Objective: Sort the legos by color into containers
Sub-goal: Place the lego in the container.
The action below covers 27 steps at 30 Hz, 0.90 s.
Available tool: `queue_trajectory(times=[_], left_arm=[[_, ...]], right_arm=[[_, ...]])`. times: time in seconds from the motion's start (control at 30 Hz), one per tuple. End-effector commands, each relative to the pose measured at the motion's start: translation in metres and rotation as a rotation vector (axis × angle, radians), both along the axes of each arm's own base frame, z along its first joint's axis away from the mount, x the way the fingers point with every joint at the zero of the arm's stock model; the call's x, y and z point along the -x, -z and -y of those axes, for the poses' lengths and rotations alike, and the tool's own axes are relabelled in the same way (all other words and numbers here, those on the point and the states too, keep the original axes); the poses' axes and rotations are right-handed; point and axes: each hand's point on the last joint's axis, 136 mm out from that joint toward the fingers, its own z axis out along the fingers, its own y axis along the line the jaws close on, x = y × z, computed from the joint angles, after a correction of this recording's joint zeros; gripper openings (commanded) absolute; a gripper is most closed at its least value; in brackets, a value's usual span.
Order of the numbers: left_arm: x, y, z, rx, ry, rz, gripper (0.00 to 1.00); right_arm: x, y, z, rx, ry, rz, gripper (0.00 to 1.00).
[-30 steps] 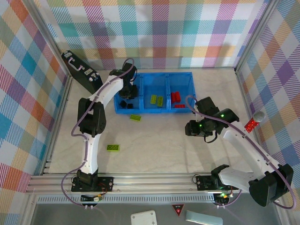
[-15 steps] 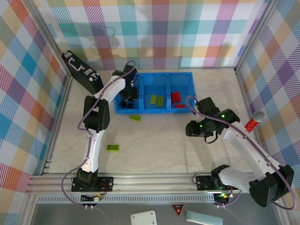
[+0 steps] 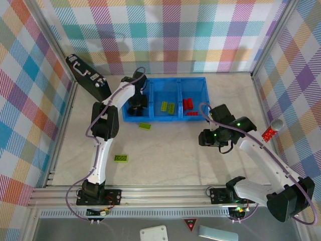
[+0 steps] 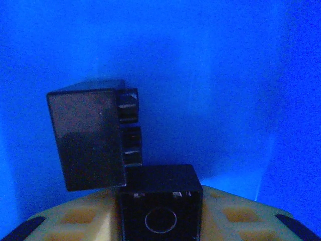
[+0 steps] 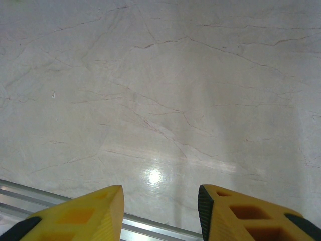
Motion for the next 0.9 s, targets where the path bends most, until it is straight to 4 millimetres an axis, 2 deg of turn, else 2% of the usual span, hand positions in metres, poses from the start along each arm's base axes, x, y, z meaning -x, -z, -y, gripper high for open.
queue_trajectory(times=[0.0, 0.33, 0.63, 0.87], left_arm=[[-0.004, -0.012, -0.003, 0.018, -0.018, 0.016, 0.41], [-0.004, -0.040, -0.003, 0.032, -0.016, 0.057, 0.40], [0.002, -0.078, -0.005, 0.038, -0.003, 0.103, 0.40], [0.015, -0.111, -0.012, 0.029, 0.010, 0.133, 0.40]], right_arm=[[0.004, -0.003, 0.001, -0.006, 0.012, -0.002, 0.45], [0.002, -0.008, -0.001, -0.019, 0.012, 0.011, 0.45], [-0.008, -0.009, -0.012, -0.045, 0.000, 0.014, 0.45], [-0.017, -0.010, -0.025, -0.057, -0.022, 0.016, 0.45]])
